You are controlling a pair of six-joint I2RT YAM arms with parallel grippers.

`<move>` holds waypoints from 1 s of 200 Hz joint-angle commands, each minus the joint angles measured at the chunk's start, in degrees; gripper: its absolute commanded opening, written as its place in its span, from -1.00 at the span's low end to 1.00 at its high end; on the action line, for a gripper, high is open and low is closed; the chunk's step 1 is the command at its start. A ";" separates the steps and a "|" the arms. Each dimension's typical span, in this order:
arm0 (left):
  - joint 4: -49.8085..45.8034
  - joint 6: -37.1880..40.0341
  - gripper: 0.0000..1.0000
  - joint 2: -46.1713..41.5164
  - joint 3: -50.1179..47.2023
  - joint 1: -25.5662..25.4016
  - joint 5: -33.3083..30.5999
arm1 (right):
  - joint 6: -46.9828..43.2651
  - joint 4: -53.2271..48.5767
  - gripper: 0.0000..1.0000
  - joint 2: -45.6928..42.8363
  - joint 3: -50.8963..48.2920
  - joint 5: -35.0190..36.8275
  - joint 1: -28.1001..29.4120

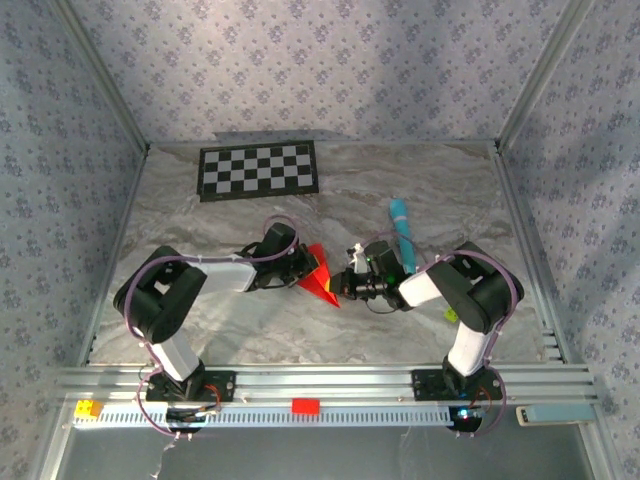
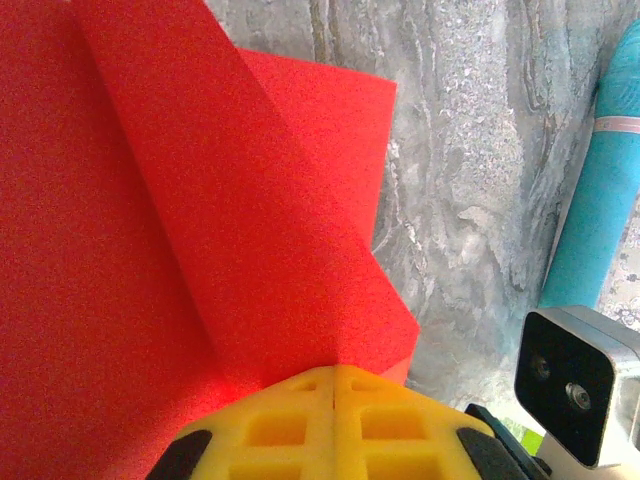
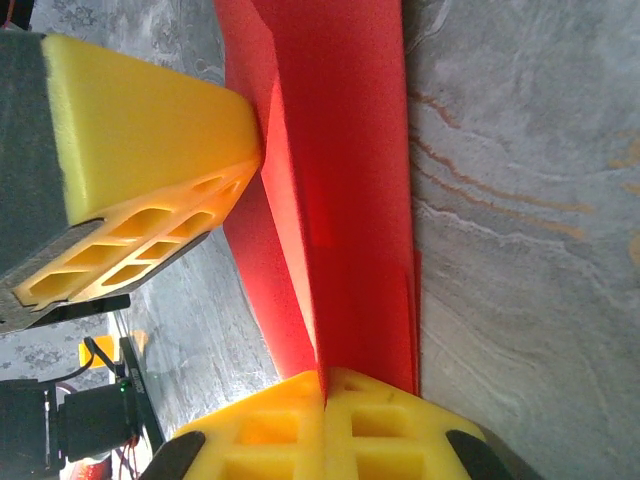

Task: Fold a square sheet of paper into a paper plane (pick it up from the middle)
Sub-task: Fourth fold the wing at the center of the table.

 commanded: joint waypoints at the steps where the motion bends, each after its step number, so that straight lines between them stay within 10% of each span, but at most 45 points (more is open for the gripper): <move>1: 1.90 0.34 -1.00 0.77 1.58 -0.31 0.59 | 0.35 -4.15 -1.00 3.17 -0.62 3.10 -0.04; 200: 1.12 1.40 -1.00 6.03 4.04 0.02 0.84 | 2.53 -7.41 -0.98 4.90 1.01 2.35 -0.18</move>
